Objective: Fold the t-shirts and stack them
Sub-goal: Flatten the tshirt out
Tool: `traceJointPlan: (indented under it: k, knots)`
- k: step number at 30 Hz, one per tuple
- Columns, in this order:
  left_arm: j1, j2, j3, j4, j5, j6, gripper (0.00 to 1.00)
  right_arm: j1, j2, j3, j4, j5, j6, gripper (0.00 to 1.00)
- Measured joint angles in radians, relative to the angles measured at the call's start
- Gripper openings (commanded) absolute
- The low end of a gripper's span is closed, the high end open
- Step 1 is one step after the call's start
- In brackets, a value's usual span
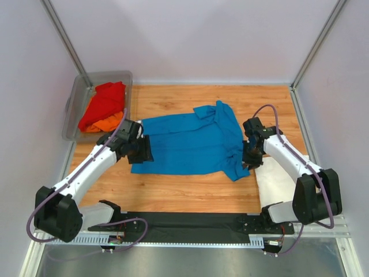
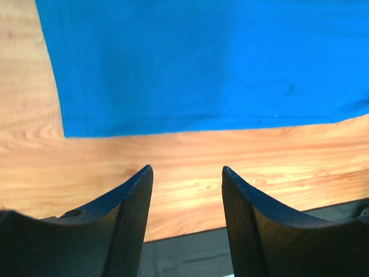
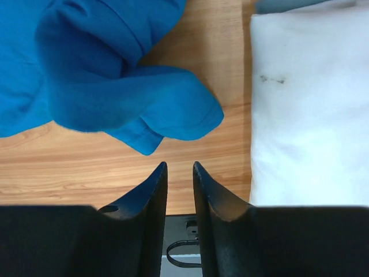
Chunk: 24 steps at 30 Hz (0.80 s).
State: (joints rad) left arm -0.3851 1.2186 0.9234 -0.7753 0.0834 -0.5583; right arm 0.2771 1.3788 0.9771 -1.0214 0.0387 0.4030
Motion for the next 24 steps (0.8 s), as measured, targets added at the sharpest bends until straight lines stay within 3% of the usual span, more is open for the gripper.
traceJointPlan:
  k: [3, 8, 18, 20, 22, 24]
  knots:
    - [0.016, -0.055, -0.069, 0.002, 0.009, -0.043, 0.56, 0.013, 0.04, -0.02, 0.038, -0.011, 0.008, 0.36]
    - [0.093, -0.143, -0.189, 0.005, 0.04, -0.106, 0.54, 0.041, 0.124, -0.039, 0.115, -0.013, 0.016, 0.41]
    - [0.109, -0.177, -0.197, -0.003, 0.048, -0.113, 0.54, 0.05, 0.177, -0.043, 0.177, -0.013, 0.02, 0.5]
    - [0.114, -0.177, -0.197, -0.002, 0.048, -0.114, 0.55, 0.05, 0.19, -0.044, 0.187, -0.015, 0.02, 0.48]
    - [0.124, -0.177, -0.197, -0.003, 0.051, -0.117, 0.56, 0.05, 0.205, -0.045, 0.198, -0.014, 0.019, 0.38]
    - [0.14, -0.177, -0.197, -0.002, 0.056, -0.12, 0.56, 0.05, 0.217, -0.048, 0.205, -0.011, 0.025, 0.34]
